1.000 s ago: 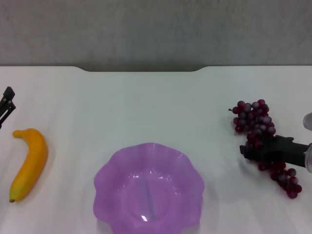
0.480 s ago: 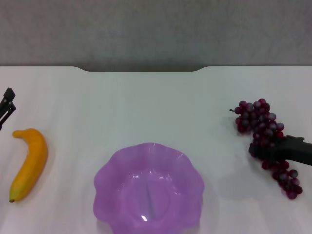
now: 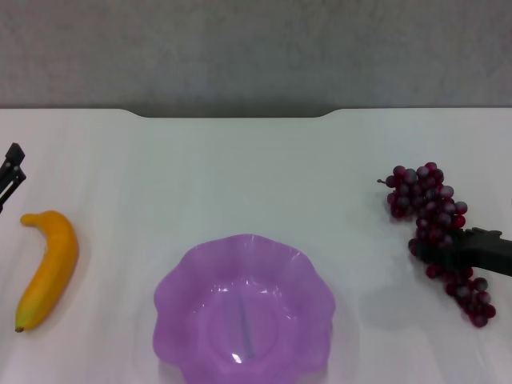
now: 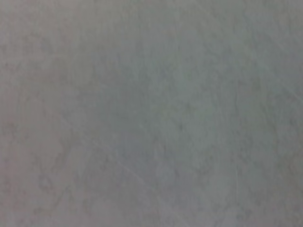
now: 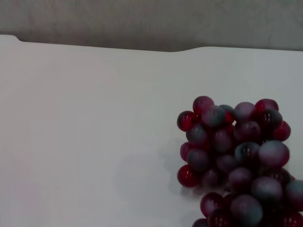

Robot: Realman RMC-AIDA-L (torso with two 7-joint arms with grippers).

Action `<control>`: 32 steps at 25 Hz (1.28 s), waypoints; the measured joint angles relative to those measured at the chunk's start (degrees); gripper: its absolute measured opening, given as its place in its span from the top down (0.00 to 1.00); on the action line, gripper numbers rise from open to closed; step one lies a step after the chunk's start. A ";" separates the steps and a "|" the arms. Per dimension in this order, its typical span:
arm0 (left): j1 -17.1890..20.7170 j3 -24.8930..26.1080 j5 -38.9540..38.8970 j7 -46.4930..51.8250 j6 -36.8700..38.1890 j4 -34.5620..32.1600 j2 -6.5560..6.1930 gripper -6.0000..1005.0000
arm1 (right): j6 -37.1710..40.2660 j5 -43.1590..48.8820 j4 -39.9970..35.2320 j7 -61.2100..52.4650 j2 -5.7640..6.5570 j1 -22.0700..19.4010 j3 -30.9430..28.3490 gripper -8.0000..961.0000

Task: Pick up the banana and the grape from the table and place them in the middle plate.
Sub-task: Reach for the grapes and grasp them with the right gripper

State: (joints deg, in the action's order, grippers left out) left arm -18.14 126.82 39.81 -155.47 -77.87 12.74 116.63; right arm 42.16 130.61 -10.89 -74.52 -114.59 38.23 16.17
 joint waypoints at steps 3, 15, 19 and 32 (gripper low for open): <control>-0.01 0.00 0.00 0.00 -0.01 0.00 0.00 0.11 | 0.06 0.00 0.12 -0.03 -0.02 -0.02 0.00 0.16; 0.21 0.00 0.00 0.00 -0.09 0.00 0.00 0.11 | 0.48 0.05 0.78 -0.10 -0.02 0.00 0.01 0.38; 0.22 0.00 0.00 0.00 -0.10 0.00 0.00 0.11 | 0.59 0.07 0.79 -0.10 -0.02 -0.03 0.06 0.43; 0.29 0.00 0.00 0.00 -0.09 0.00 0.00 0.11 | 1.96 -0.01 0.77 -0.08 -0.05 -0.15 -0.16 0.55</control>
State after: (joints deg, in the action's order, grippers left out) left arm -17.85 126.83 39.81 -155.47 -77.96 12.74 116.63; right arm 44.11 130.60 -10.12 -74.60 -114.64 38.07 16.01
